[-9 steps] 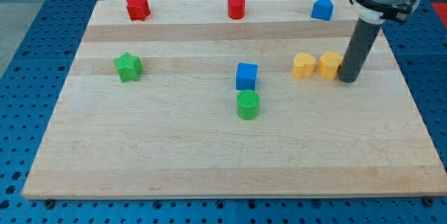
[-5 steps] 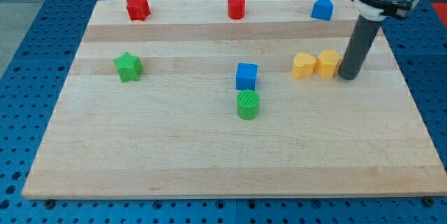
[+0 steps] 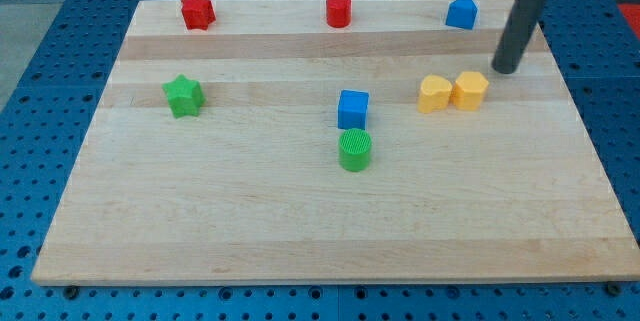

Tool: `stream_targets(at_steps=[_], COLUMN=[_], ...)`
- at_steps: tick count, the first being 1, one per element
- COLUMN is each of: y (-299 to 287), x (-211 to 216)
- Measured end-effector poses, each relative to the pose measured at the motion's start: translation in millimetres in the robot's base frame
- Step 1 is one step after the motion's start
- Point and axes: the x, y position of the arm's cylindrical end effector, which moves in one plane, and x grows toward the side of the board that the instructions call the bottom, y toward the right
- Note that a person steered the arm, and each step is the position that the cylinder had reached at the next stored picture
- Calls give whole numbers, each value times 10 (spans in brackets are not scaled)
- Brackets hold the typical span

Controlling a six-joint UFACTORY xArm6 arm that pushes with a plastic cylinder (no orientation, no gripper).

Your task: Move the yellow heart towards the bottom center

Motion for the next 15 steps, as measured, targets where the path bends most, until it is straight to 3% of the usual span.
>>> stream_targets(at_steps=[2,4,8,13,15], y=[-673,-939,-938,-674,-674], x=[0,54,460,492,812])
